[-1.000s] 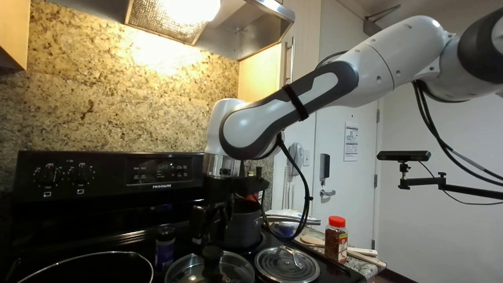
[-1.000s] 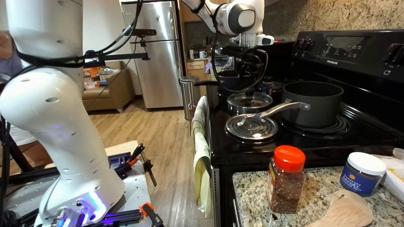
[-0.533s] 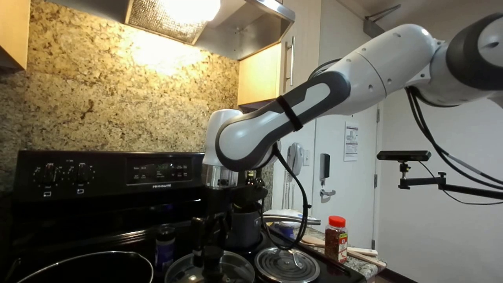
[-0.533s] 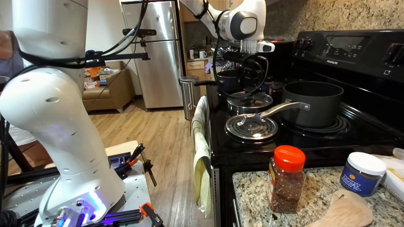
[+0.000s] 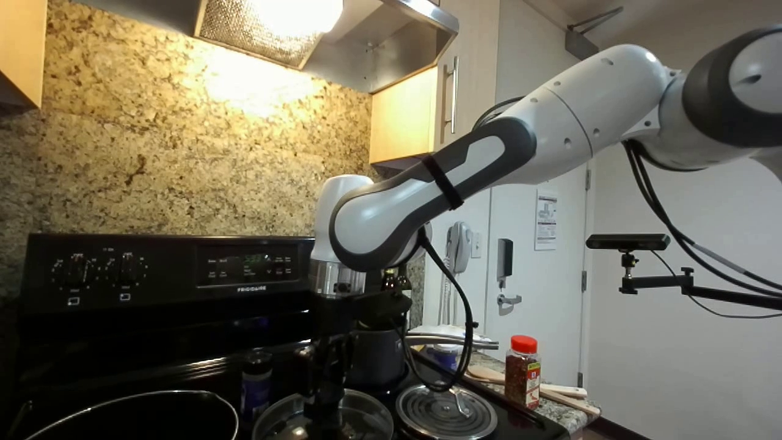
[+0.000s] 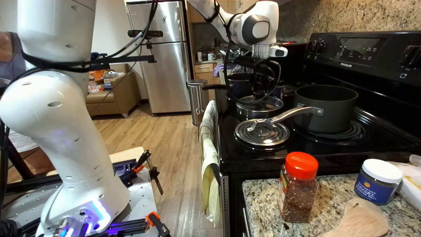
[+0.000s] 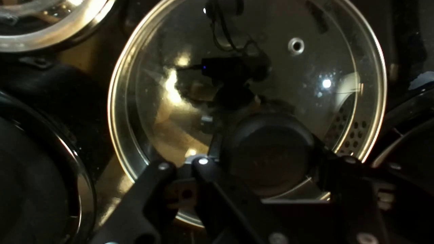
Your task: Put the lid on the stove onto the pot that is on the left
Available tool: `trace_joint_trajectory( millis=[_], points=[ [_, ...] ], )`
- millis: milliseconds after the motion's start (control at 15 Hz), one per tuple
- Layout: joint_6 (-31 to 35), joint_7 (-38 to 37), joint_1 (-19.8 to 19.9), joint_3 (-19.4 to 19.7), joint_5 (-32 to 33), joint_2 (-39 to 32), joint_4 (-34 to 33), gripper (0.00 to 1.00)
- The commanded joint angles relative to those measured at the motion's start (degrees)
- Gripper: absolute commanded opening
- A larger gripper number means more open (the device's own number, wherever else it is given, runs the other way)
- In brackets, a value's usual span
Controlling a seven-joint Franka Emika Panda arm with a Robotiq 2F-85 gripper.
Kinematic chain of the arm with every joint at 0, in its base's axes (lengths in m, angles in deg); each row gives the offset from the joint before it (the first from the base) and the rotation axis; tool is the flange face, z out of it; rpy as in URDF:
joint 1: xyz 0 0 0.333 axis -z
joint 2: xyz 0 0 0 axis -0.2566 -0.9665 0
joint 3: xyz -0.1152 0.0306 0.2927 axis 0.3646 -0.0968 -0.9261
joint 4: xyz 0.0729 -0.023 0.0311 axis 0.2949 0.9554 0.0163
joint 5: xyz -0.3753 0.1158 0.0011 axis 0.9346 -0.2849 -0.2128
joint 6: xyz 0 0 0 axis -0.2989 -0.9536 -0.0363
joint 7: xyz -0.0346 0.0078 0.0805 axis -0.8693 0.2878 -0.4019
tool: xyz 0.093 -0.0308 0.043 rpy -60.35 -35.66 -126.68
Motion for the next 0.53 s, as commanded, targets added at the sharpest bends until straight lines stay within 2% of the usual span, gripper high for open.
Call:
trace_joint_trajectory(
  millis=[0,133,467],
  points=[
    [0.09,-0.73,-0.2,0.1,-0.57,-0.88,-1.24,0.33],
    [-0.14,-0.56,-0.15,0.06,-0.64,-1.14,-1.27,0.27],
    [1.26,0.28,0.04,-0.16,-0.91,-1.49,-1.66,0.24]
  ],
)
